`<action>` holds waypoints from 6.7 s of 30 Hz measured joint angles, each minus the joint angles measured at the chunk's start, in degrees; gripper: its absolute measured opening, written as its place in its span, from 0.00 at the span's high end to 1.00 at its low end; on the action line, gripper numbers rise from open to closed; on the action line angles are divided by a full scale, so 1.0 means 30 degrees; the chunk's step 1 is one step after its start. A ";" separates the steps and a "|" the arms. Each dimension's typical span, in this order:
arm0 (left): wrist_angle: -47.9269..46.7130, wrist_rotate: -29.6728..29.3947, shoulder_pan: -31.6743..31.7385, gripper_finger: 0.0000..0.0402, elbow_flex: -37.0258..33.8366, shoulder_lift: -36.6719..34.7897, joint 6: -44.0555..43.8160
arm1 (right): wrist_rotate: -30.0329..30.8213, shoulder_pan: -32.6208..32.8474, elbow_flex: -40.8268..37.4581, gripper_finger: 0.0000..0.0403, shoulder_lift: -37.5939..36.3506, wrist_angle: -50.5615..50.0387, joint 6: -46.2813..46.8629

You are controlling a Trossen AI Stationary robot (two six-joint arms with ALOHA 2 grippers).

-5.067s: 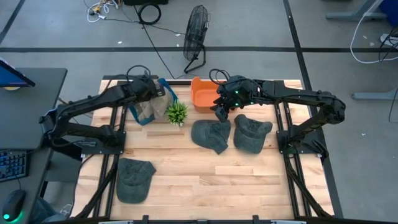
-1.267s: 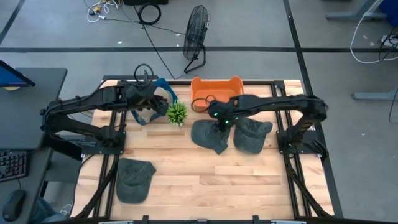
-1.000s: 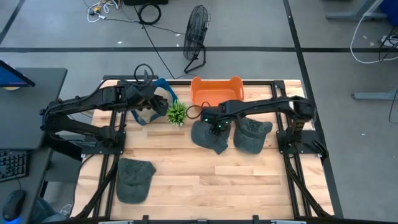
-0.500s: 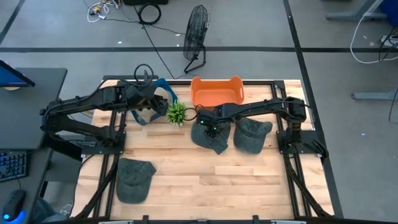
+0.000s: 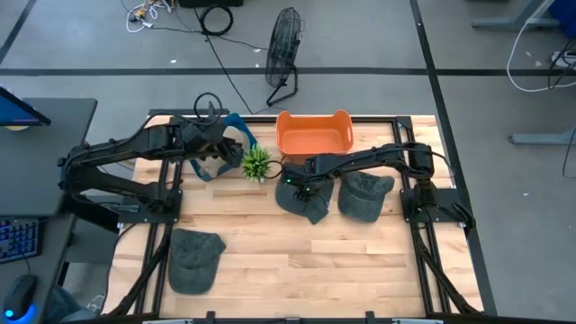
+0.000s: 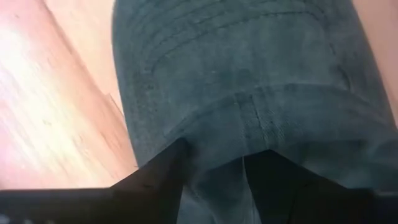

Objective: Pick & Place hat
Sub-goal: Put the middle black cap into the orange bin, then put the top black cap into the orange bin

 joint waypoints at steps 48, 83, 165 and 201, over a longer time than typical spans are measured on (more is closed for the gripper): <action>0.0107 -0.0138 0.0025 0.67 -0.0007 0.0066 -0.0028 | 0.8720 -0.5715 0.4087 0.99 -0.3065 -0.1603 -0.7131; 0.0113 -0.0495 0.0017 0.67 -0.0007 0.0066 0.0008 | 0.2248 -0.6609 0.4087 0.91 0.0758 -0.1423 -0.7957; 0.0091 -0.0481 0.0025 0.67 -0.0007 0.0073 -0.0011 | -0.9088 -0.2571 -0.5214 0.98 -0.9426 -0.5247 -0.2097; 0.0106 -0.0488 0.0025 0.67 -0.0007 0.0073 -0.0474 | 0.4042 -0.6893 0.0306 0.98 -0.4804 0.1730 0.6570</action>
